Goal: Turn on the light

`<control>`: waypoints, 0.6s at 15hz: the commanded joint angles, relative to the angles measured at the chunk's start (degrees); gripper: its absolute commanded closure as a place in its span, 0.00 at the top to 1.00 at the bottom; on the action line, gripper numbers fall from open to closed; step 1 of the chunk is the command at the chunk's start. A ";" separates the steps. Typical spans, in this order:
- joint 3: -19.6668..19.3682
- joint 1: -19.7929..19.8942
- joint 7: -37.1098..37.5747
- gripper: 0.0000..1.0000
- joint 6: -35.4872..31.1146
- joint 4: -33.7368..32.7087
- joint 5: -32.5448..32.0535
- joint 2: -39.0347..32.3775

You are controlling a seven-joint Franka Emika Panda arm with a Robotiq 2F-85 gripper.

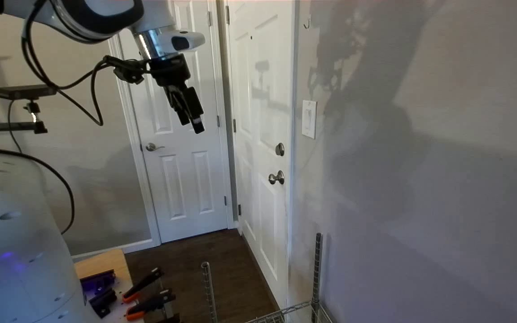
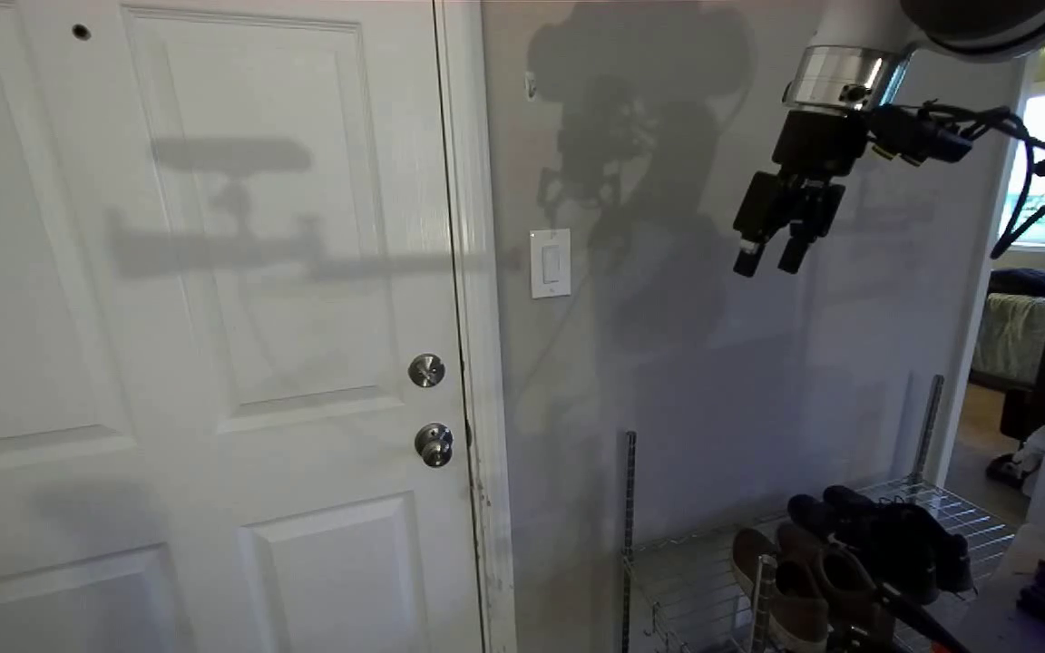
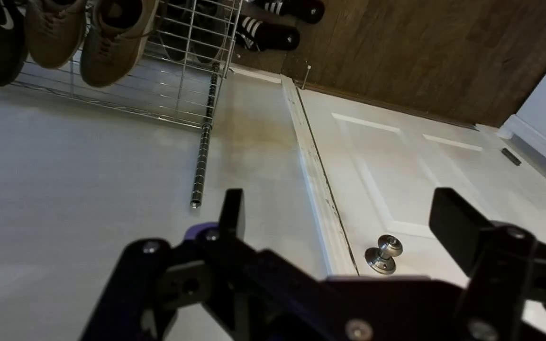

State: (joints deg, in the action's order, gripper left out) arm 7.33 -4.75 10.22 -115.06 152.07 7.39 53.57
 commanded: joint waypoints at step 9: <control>13.58 -1.76 2.54 1.00 -17.69 5.52 -8.50 -7.65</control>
State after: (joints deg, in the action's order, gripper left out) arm 17.03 -7.20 9.76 -123.20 155.93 2.49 50.07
